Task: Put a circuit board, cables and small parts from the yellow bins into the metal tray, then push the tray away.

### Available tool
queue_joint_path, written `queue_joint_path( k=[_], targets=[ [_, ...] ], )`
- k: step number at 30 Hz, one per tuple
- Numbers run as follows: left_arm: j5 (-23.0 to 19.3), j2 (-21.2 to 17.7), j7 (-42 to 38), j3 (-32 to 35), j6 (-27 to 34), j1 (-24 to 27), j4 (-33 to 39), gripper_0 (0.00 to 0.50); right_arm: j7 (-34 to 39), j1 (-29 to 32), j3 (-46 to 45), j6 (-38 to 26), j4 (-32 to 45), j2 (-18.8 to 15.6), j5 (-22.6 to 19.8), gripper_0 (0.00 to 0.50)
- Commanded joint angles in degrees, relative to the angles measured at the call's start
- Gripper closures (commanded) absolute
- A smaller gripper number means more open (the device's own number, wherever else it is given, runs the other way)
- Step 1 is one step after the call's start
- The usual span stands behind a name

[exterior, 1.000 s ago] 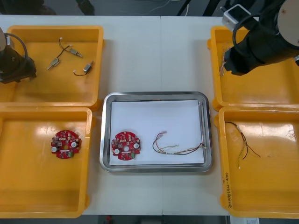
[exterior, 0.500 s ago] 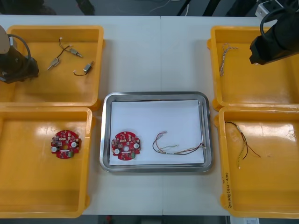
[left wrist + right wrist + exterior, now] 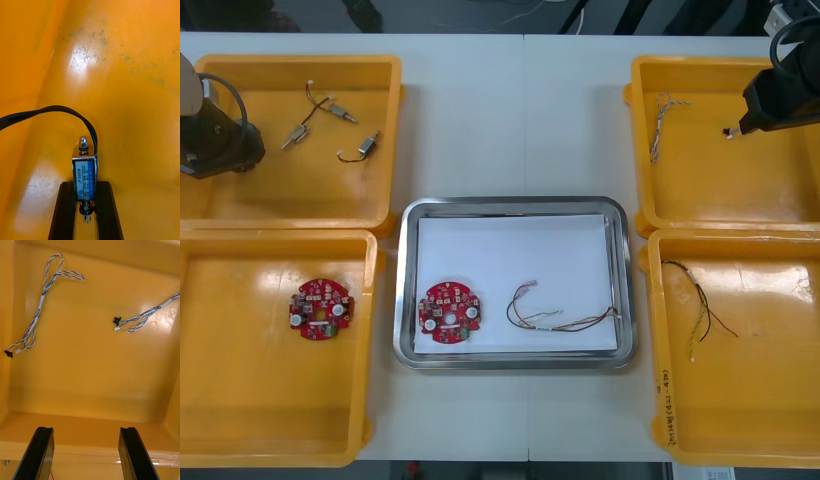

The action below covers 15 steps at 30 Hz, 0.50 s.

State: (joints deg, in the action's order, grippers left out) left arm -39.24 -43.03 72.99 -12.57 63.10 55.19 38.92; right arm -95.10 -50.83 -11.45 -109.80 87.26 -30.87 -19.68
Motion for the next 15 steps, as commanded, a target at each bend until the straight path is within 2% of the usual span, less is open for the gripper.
queue_joint_path(
  k=[1, 5, 15],
  targets=[
    [0.13, -0.39, 5.59, -0.79, 1.5, 2.82, 0.37, 0.5, -1.58, -4.89, -1.82, -0.2, -2.53, -2.35, 1.4, 0.0],
    [-0.05, -1.88, 5.5, -0.71, 5.02, 2.73, 2.92, 0.5, -1.31, -5.86, -1.82, -0.2, -5.34, -2.44, 2.28, 0.0],
    [-0.84, -7.42, 4.8, 2.63, 20.92, 2.73, 14.08, 0.5, -0.26, -9.82, -2.09, 1.26, -13.16, -2.35, 7.11, 0.0]
  ],
)
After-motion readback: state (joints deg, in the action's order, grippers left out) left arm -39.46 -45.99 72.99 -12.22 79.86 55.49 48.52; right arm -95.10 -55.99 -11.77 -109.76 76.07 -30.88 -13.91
